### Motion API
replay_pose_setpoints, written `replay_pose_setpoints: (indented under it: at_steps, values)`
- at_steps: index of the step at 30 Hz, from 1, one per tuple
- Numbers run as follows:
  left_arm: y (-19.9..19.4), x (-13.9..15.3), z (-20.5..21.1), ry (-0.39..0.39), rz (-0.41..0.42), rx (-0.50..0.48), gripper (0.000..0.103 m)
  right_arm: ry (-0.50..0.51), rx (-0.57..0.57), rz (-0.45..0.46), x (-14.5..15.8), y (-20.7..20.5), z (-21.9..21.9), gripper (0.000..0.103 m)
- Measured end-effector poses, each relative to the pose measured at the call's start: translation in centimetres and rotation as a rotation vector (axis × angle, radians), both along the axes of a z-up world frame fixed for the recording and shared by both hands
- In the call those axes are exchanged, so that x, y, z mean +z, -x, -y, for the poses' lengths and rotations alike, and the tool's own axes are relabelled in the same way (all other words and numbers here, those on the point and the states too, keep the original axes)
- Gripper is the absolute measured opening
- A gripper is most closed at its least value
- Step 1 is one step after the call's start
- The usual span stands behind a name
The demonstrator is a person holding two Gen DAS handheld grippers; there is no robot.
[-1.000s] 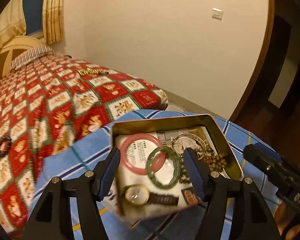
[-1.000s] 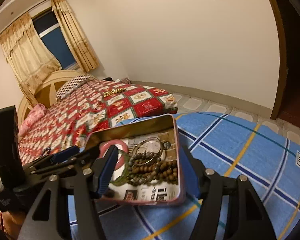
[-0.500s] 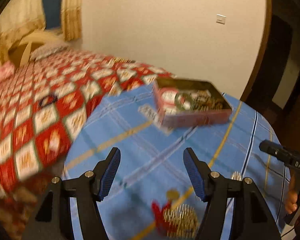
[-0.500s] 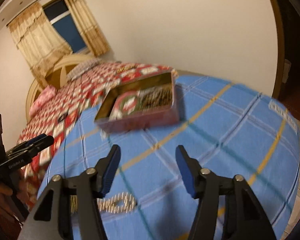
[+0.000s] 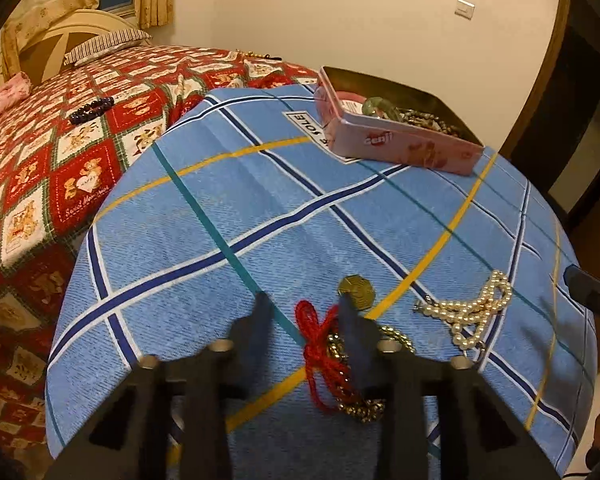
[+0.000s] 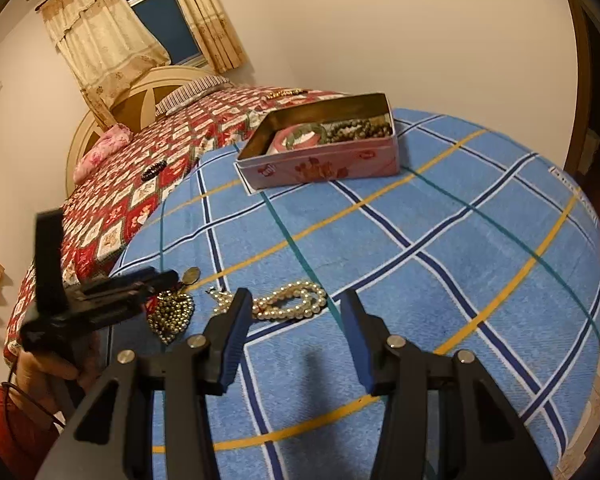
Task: Organize jewelry
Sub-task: 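Move both tools back over the remaining jewelry on the table, then grasp gold bead necklace with right tool while left tool grasps red string bracelet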
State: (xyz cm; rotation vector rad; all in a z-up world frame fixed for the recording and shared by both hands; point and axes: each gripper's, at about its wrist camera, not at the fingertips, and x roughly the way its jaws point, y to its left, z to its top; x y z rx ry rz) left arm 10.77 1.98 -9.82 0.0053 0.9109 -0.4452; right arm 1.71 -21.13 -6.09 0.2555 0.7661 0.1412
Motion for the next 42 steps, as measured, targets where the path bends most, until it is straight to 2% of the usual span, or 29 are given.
replay_pose_setpoints:
  at_steps: [1,2,6,8,12,16,23,28,30,31,34,38,42]
  values:
    - [0.1,-0.1,-0.4,0.027,-0.014,-0.010,0.005,-0.002,-0.002,0.003,0.1,0.2,0.0,0.049]
    - [0.3,-0.2,-0.8,0.052,-0.023,-0.013,0.003,-0.005,-0.004,0.006,0.2,0.3,-0.1,0.049]
    - [1.2,1.2,-3.0,0.183,0.003,0.001,0.001,-0.007,0.000,0.011,0.1,0.4,-0.6,0.049]
    - [1.8,2.5,-3.9,0.217,0.031,0.003,0.001,-0.007,0.012,0.002,-0.2,0.4,-1.0,0.049]
    - [3.0,5.5,-5.6,0.236,0.109,-0.009,0.001,-0.008,0.054,-0.012,-0.7,0.5,-2.5,0.049]
    - [3.8,7.0,-6.1,0.228,0.148,-0.014,0.001,-0.008,0.121,-0.025,-1.1,0.3,-4.8,0.050]
    - [4.5,8.7,-7.3,0.255,0.184,0.011,0.001,0.057,0.285,-0.038,-2.2,-1.9,-10.8,0.050]
    - [4.1,8.7,-8.0,0.258,0.181,0.030,0.001,0.069,0.318,-0.139,-5.0,-5.2,-13.3,0.051]
    - [4.0,8.5,-8.2,0.258,0.178,0.037,0.001,0.100,0.324,-0.128,-5.0,-5.2,-14.0,0.053]
    - [3.9,8.4,-8.3,0.259,0.175,0.042,0.001,0.118,0.338,-0.127,-5.0,-5.3,-14.3,0.050]
    - [3.8,8.2,-8.6,0.266,0.168,0.048,0.001,0.185,0.350,-0.127,-4.9,-5.1,-14.5,0.020]
    - [4.0,8.2,-8.6,0.273,0.167,0.047,0.001,0.080,0.337,-0.159,-4.3,-5.2,-12.3,0.014]
    - [4.0,8.4,-8.5,0.279,0.171,0.043,0.001,-0.036,0.306,-0.104,-1.9,-4.2,-9.9,0.013]
